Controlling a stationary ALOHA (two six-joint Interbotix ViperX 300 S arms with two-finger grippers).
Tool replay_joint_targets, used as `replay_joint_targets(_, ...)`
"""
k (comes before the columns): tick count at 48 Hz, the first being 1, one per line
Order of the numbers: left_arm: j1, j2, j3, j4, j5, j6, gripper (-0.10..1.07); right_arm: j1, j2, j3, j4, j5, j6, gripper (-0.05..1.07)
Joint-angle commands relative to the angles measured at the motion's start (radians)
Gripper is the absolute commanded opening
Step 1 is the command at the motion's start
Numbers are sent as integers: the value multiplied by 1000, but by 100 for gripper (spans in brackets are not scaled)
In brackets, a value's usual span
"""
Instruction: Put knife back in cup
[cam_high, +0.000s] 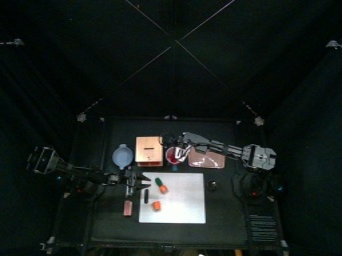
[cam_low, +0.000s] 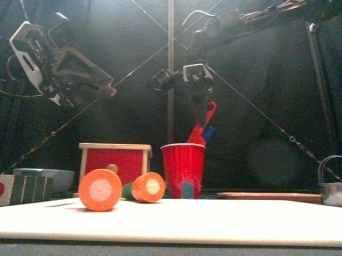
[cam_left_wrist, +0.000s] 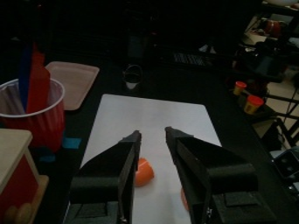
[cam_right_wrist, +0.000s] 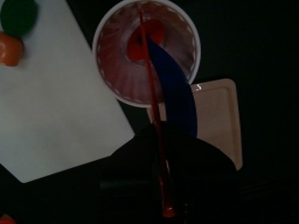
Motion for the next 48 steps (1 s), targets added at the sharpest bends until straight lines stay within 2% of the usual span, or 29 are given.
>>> replay_joint_targets(1, 2, -5, -11, 3, -9, 0, 72, 2, -57, -2, 2, -38, 3, 72)
replay_joint_targets(8, 3, -12, -11, 3, -9, 0, 72, 12, -98, 52, 2, -117, 9, 84)
replay_joint_targets(14, 3, -29, -9, 3, -9, 2, 72, 23, -158, 117, 0, -184, 14, 84)
replay_joint_targets(20, 9, -46, 3, 2, -9, 0, 72, 51, -244, 199, 2, -301, 18, 84)
replay_joint_targets(33, 11, -81, 29, 2, -9, 0, 72, 149, -400, 465, 38, -632, 64, 84)
replay_joint_targets(39, 11, -86, 32, 2, -9, 0, 72, 192, -413, 549, 89, -764, 101, 84)
replay_joint_targets(48, 11, -86, 34, 0, -9, -3, 72, 265, -336, 566, 172, -857, 114, 84)
